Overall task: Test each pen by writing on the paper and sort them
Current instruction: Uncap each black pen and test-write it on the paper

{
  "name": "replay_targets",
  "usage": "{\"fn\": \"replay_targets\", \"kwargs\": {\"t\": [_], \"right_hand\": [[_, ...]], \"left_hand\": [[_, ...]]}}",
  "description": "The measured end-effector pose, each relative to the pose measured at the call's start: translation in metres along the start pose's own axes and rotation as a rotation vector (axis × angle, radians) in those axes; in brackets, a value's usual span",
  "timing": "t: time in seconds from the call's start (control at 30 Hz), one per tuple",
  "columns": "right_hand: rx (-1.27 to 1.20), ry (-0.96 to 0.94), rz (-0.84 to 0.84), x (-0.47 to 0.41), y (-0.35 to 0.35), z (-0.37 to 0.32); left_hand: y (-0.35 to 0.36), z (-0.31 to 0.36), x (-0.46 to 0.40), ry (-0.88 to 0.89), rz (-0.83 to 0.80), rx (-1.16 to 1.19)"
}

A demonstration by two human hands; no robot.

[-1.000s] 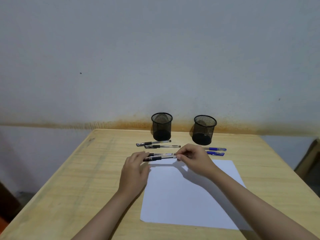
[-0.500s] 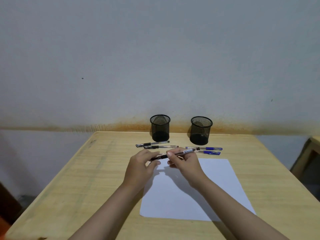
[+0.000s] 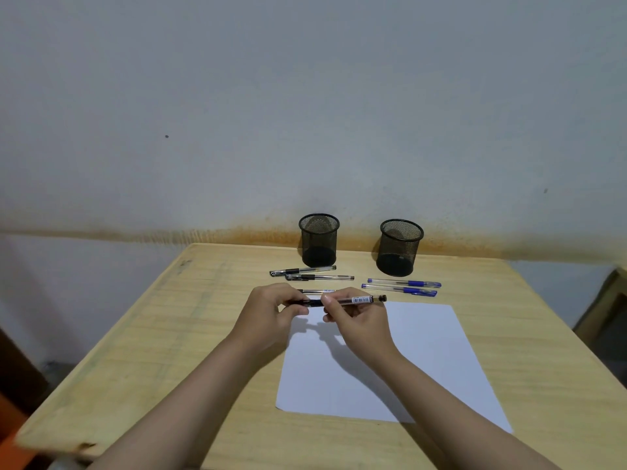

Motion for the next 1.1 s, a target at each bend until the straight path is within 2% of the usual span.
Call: {"fn": "replay_targets", "kwargs": {"t": [0.1, 0.2, 0.27, 0.43, 0.53, 0.63, 0.77, 0.9, 1.0, 1.1], "right_hand": [[0.042, -0.055, -0.028, 0.002, 0.003, 0.000], [-0.029, -0.185, 0.137, -0.008, -0.020, -0.011], [-0.074, -0.228, 0.229, -0.019, -0.043, -0.022], [-0.183, 0.048, 0.182, -0.028, -0.031, -0.007], [-0.193, 0.140, 0.151, -0.032, -0.017, 0.005], [-0.140, 0.146, 0.122, -0.036, -0.009, 0.012], [-0.051, 0.169, 0.179, -0.045, 0.001, 0.023], [0.057, 0.159, 0.207, -0.049, 0.004, 0.038], [0.114, 0.136, 0.225, -0.047, 0.004, 0.046], [0.014, 0.169, 0.243, -0.044, 0.001, 0.052]], "left_hand": [[-0.002, -0.003, 0.000, -0.019, -0.055, -0.004], [-0.029, -0.040, 0.002, -0.157, 0.027, -0.023], [-0.052, -0.070, 0.005, -0.210, 0.031, -0.136], [-0.043, -0.096, 0.005, -0.129, -0.080, -0.295], [-0.027, -0.108, 0.004, -0.095, -0.101, -0.371], [-0.022, -0.115, 0.004, -0.100, -0.072, -0.419], [-0.021, -0.111, 0.006, -0.126, -0.065, -0.398], [-0.017, -0.086, 0.018, -0.067, -0.026, -0.286], [-0.005, -0.059, 0.026, 0.043, -0.101, -0.155], [0.010, -0.045, 0.035, 0.131, -0.244, -0.187]]}}
Point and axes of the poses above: each hand's wrist, its own x-axis away from the middle knuckle, its own y-axis out of the palm, z = x × y, the point moved 1 cm from there along -x, towards the middle knuckle, and after that the axes turned 11 degrees about -x, right-handed, at the moved point
